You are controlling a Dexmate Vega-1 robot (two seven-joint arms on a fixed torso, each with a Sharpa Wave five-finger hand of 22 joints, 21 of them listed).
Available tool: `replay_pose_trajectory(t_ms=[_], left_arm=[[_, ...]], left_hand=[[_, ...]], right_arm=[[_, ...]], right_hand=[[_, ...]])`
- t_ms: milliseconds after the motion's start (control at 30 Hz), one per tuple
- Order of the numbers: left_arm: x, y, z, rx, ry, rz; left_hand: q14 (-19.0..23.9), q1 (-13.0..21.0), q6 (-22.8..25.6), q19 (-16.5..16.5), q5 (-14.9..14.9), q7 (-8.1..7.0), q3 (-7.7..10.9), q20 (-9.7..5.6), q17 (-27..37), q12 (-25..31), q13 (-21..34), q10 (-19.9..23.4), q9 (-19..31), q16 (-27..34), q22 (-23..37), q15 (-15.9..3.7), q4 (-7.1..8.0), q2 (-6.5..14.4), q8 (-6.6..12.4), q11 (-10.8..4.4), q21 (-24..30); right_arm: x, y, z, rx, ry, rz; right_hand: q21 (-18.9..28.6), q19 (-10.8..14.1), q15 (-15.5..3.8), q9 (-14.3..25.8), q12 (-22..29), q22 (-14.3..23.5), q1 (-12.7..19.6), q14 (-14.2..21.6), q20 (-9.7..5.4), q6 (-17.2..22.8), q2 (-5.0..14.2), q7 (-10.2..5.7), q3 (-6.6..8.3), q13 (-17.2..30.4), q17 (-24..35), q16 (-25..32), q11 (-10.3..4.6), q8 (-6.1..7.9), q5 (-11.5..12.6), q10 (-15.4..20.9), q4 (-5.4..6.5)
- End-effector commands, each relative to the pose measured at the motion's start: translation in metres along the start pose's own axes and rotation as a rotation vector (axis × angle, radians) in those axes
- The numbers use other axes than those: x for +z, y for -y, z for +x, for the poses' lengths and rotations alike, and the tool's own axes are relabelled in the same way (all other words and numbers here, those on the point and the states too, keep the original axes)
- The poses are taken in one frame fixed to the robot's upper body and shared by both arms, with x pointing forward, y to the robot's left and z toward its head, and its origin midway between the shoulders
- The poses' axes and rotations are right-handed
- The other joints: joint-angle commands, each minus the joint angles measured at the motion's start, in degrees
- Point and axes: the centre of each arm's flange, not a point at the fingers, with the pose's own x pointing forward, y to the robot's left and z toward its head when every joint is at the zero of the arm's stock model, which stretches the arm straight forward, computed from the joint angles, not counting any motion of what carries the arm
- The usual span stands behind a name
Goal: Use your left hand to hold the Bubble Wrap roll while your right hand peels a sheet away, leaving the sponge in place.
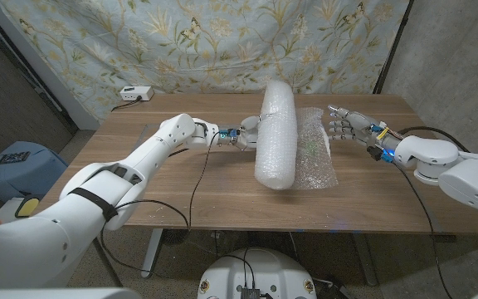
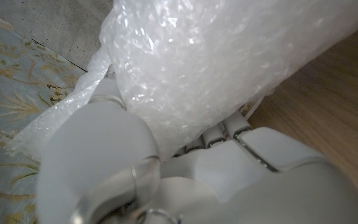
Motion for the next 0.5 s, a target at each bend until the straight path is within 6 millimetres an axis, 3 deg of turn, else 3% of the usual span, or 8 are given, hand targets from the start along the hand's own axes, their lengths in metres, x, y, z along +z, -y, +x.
replay_pose_trajectory(t_ms=[33,500], left_arm=[[0.0013,0.0001,0.0054,-0.008,-0.007,0.009],[0.0041,-0.0025,0.0049,-0.005,0.004,0.013]], left_hand=[[1.2,0.7,0.7,0.3,0.3,-0.09,1.82,0.30,0.0,0.1,0.3,1.7,0.3,0.2,0.1,-0.87,1.47,2.2,0.16,-1.31,0.3],[1.1,0.8,0.8,0.3,0.3,-0.17,1.93,0.23,0.0,-0.2,0.5,1.7,0.4,0.3,0.1,-0.96,1.28,2.1,0.09,-1.43,0.3]], right_arm=[[0.0021,-0.0052,0.0060,0.074,-0.061,-0.014],[0.0088,-0.0122,0.0108,0.117,-0.107,-0.044]], right_hand=[[0.0,-0.5,0.05,0.1,0.0,0.3,-0.5,-0.5,0.16,-0.6,-0.12,5.17,-0.62,0.2,0.3,0.0,0.26,-0.02,0.4,-0.2,0.00],[0.1,-0.3,0.06,0.2,0.5,0.4,-0.3,-0.1,0.16,-1.3,0.40,5.16,-1.28,0.9,0.5,0.1,0.26,0.12,0.8,0.3,-0.08]])
